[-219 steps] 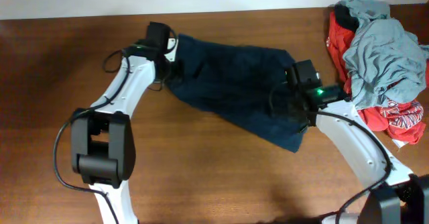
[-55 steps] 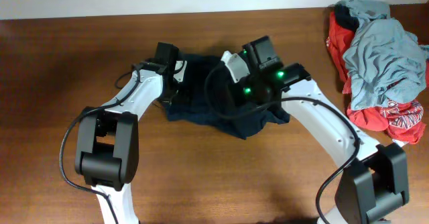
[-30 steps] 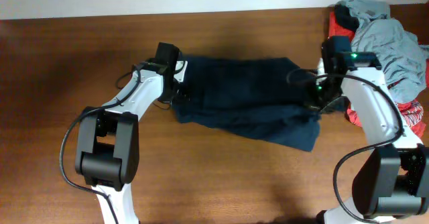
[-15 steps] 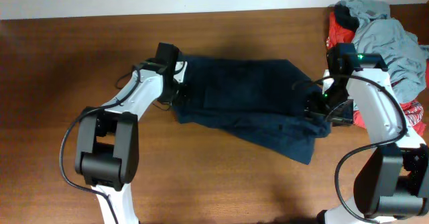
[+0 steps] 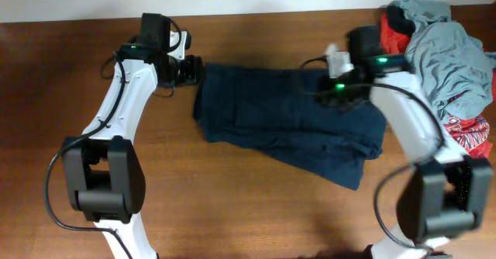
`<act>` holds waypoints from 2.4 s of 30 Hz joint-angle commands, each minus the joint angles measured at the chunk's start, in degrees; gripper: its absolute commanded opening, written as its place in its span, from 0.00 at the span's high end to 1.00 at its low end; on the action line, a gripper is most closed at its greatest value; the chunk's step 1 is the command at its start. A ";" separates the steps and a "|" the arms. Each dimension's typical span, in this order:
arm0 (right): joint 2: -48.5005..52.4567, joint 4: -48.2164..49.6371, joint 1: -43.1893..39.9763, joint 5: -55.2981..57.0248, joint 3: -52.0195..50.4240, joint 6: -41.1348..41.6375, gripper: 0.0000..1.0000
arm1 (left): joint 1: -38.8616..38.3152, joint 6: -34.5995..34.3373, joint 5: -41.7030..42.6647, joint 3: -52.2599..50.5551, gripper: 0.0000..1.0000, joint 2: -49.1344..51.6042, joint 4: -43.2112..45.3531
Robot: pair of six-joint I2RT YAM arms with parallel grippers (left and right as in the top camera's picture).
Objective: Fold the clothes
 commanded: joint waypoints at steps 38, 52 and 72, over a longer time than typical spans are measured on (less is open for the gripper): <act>23.21 25.42 24.15 -7.54 0.72 13.33 0.92 | 17.94 3.80 3.78 0.74 0.18 2.29 -5.55; 23.08 12.33 27.58 -13.09 13.49 6.64 0.80 | 18.45 4.31 4.44 -1.20 0.18 2.62 -9.64; 22.75 -31.17 11.15 -13.35 55.95 -7.41 0.29 | 18.08 14.71 13.11 -6.60 0.18 9.03 -10.93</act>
